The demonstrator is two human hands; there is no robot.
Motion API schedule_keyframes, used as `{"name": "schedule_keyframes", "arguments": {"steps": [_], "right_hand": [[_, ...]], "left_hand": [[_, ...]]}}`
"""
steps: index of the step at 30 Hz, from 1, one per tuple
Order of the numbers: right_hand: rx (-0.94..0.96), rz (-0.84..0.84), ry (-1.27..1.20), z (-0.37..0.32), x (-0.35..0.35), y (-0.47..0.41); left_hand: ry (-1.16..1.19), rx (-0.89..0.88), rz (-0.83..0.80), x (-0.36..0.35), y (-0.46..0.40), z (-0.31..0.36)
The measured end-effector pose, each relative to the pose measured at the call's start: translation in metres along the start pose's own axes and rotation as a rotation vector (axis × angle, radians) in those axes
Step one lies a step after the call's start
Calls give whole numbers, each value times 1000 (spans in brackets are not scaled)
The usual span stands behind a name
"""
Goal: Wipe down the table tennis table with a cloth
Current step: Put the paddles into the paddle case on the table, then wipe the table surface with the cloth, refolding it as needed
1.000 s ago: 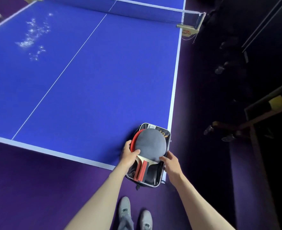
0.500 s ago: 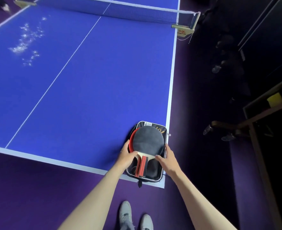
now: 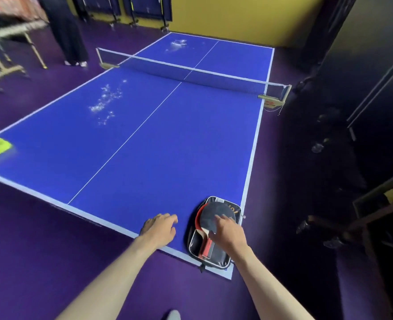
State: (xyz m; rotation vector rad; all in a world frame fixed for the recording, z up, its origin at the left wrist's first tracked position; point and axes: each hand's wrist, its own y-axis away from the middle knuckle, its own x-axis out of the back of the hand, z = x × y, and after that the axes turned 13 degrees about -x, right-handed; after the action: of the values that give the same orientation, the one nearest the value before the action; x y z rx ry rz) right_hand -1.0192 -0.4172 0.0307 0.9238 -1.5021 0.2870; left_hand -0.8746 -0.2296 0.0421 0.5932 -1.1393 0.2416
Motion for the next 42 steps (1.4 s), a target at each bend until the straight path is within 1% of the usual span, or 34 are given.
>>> {"name": "schedule_keyframes", "arguments": {"steps": [3,6,10,13,17,24,30,37,42], "right_hand": [[69,9,-19,-41,0,-3],[119,-42,-44,-91,-6,-6],[166,-105,-30,-176,-21,-13],[176,-143,-3,-256,-33,-19],[175,-175,-29,-375,-43,-22],[206,-161,-37,-548,-51,-38],[228,-166,-39,-660,-66,-85],[220,-231,-84,-793,-92,-168],[206,-257,-121,-887,-94,-223]], "left_hand": [[7,36,27,12,25,-31],[65,101,65,24,47,-74],[167,185,142,42,74,-146],[258,241,195,53,91,-217],[379,286,261,70,116,-327],[437,329,345,117,160,-477],[431,351,360,146,151,-597],[414,406,323,187,115,-734],[402,446,273,223,94,-834]]}}
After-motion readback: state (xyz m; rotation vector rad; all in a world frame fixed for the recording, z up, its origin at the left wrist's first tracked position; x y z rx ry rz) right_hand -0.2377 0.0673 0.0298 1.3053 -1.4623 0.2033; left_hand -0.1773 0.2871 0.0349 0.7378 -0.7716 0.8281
